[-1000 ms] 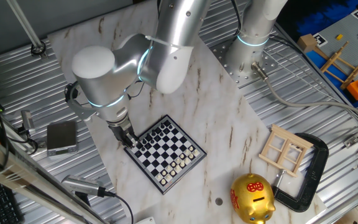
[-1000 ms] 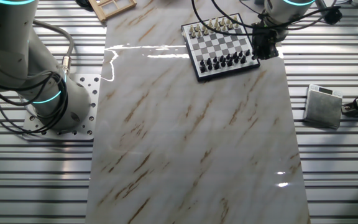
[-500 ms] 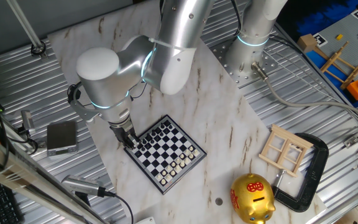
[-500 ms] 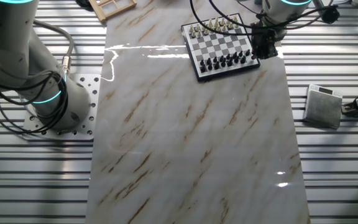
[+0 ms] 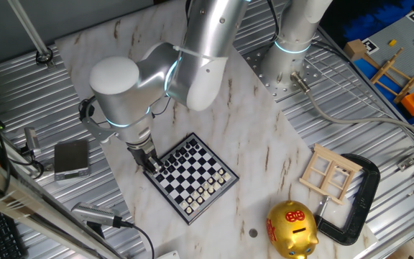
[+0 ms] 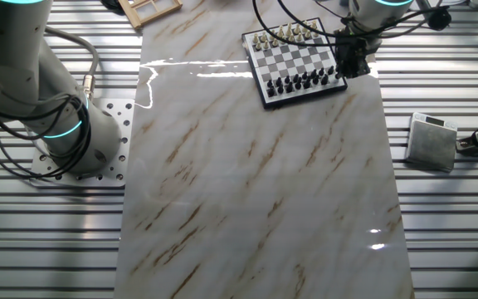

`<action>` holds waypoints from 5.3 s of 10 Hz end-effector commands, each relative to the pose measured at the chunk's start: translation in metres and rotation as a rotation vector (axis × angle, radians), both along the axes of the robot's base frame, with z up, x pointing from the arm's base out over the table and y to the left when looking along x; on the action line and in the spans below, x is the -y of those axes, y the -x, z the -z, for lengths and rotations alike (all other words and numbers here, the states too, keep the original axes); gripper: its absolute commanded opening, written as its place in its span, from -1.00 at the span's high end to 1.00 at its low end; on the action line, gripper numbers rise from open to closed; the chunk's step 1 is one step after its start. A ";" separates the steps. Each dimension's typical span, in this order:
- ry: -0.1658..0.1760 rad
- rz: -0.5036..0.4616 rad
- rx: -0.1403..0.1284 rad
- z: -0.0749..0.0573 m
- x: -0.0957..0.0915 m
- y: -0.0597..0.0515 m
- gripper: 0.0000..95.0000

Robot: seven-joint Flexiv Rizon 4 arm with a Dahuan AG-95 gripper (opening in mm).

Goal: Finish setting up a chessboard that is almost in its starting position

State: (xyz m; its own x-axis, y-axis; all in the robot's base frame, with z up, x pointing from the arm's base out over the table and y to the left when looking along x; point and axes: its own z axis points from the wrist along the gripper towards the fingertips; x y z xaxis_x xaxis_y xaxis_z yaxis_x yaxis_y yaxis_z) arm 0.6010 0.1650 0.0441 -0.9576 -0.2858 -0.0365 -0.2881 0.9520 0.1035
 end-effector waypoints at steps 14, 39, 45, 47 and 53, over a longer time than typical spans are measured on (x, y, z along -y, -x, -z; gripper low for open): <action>0.006 -0.008 0.015 0.004 0.002 0.004 1.00; 0.003 -0.026 0.015 0.006 0.001 0.007 0.60; 0.001 -0.028 0.011 0.005 0.000 0.007 0.60; -0.002 -0.035 0.011 -0.001 0.001 0.009 0.60; -0.004 -0.091 -0.006 -0.037 0.034 0.012 1.00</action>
